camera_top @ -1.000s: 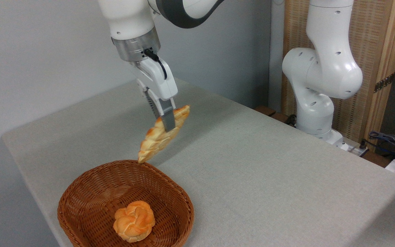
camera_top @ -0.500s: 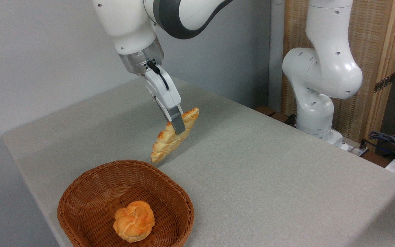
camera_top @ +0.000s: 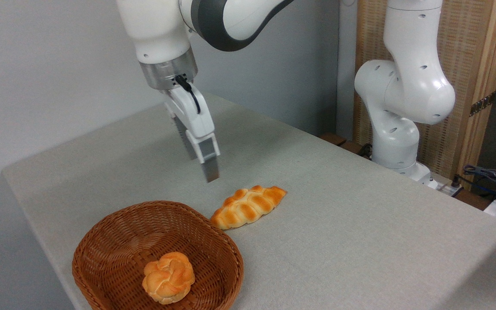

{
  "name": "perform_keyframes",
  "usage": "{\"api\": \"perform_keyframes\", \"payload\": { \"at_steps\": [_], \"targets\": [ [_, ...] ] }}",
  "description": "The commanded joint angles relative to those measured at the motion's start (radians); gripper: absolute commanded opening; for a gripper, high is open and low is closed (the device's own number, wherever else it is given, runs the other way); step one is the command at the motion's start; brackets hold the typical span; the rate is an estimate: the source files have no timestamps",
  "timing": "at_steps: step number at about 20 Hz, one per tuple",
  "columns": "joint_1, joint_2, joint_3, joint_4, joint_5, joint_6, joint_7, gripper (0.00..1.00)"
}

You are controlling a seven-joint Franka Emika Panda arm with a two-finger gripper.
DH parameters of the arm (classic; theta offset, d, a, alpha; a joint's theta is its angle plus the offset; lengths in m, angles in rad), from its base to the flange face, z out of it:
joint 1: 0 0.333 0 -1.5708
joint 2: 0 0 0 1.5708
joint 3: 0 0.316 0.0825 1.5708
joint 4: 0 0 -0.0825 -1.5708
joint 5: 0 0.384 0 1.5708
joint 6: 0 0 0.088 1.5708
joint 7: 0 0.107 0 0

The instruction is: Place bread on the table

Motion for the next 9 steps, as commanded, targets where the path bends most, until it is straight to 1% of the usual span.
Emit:
{"api": "perform_keyframes", "payload": {
  "at_steps": [1, 2, 6, 7, 9],
  "targets": [
    [0.012, -0.009, 0.015, 0.011, -0.003, 0.108, -0.009, 1.0],
    [0.015, -0.007, 0.016, 0.016, -0.003, 0.128, -0.026, 1.0],
    [0.018, -0.007, 0.03, 0.017, -0.001, 0.168, -0.174, 1.0],
    [0.018, -0.007, 0.03, 0.017, -0.001, 0.168, -0.194, 1.0],
    [0.018, -0.007, 0.032, 0.016, -0.001, 0.168, -0.199, 1.0]
  ]
}}
